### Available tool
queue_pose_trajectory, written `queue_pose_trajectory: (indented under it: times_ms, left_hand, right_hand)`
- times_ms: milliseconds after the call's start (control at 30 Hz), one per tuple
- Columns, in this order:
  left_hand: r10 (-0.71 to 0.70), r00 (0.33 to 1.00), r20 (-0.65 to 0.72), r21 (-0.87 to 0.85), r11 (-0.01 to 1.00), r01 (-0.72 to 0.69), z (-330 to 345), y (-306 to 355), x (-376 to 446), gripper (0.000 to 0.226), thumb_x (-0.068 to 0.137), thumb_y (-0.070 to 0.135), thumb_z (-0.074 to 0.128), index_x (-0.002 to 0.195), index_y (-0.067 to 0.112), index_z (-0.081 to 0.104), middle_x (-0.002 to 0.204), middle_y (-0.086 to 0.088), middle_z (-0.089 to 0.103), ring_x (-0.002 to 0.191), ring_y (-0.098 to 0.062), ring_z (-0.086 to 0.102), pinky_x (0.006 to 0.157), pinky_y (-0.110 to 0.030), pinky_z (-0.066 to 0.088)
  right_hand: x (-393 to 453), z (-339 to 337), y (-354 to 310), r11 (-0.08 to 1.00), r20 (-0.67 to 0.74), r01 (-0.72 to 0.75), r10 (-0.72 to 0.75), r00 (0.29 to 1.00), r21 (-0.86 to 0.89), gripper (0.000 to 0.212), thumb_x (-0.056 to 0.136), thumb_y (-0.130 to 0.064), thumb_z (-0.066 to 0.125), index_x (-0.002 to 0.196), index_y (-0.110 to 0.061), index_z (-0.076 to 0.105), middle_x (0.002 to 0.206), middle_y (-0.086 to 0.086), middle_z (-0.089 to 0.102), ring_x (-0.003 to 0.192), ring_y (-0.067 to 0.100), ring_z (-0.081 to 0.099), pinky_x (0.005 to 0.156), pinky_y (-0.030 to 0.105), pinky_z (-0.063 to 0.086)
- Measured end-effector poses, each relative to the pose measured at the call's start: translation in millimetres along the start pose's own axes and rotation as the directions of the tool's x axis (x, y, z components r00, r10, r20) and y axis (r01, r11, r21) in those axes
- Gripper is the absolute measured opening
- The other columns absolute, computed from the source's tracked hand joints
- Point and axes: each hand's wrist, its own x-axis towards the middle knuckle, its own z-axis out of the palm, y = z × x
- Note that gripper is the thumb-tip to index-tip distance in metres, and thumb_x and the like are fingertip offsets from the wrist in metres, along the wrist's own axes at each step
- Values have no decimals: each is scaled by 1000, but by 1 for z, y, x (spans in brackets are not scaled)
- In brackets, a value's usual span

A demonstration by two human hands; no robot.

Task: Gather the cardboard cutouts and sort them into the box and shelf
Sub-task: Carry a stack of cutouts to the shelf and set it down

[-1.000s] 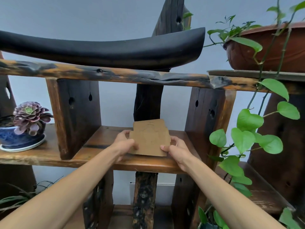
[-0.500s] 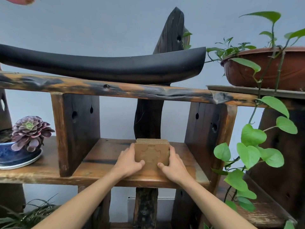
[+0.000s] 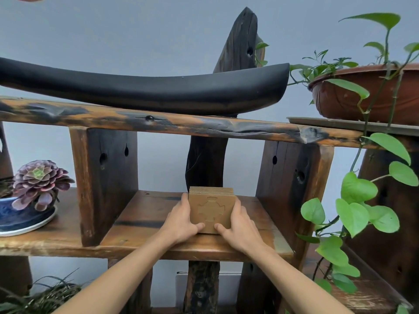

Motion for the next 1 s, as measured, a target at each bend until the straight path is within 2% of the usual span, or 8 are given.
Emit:
queue_pose_trajectory:
  times_ms: [200,333,467,767,867,1000]
  left_hand:
    - [25,1000,-7,43,999,-24,6,-9,-7,72,75,44,77,126,26,29,130,1,56,117,-20,58,101,-37,49]
    - [9,999,52,86,996,-14,-3,-7,-5,71,75,47,76,126,27,30,131,0,57,118,-22,58,102,-42,50]
    - [26,999,36,114,993,-30,-6,-11,-7,70,74,51,75,122,29,29,129,1,58,117,-23,59,100,-43,50]
    - [57,998,2,97,994,-57,-1,-12,-16,62,81,43,74,120,25,30,131,-3,58,119,-25,58,101,-41,47]
    - [99,994,-37,90,991,-95,1,-13,-26,57,82,42,73,116,25,30,131,-3,58,118,-24,58,97,-37,47]
    - [109,994,-9,87,990,-108,-6,-13,-37,61,82,46,72,121,27,30,134,1,57,117,-23,60,96,-39,51]
  right_hand:
    - [-8,8,10,998,-27,35,-36,999,-61,87,90,-57,62,153,-23,12,151,5,45,127,31,59,101,46,49]
    - [-6,4,7,996,-11,41,-42,999,-77,82,91,-54,63,150,-20,17,149,7,46,127,35,58,103,48,49]
    - [-10,8,8,995,-36,73,-76,996,-66,80,92,-51,64,150,-22,18,150,3,44,128,31,58,104,48,48]
    - [-14,15,12,993,-93,98,-103,990,-58,75,93,-51,62,149,-26,18,148,2,48,125,29,60,100,46,50]
    - [-21,20,15,991,-140,131,-129,982,5,77,92,-51,64,149,-30,17,149,-2,47,129,22,58,103,43,49]
    - [-32,21,23,954,-160,196,-162,974,225,86,87,-48,72,149,-45,13,149,-13,46,129,10,52,107,36,45]
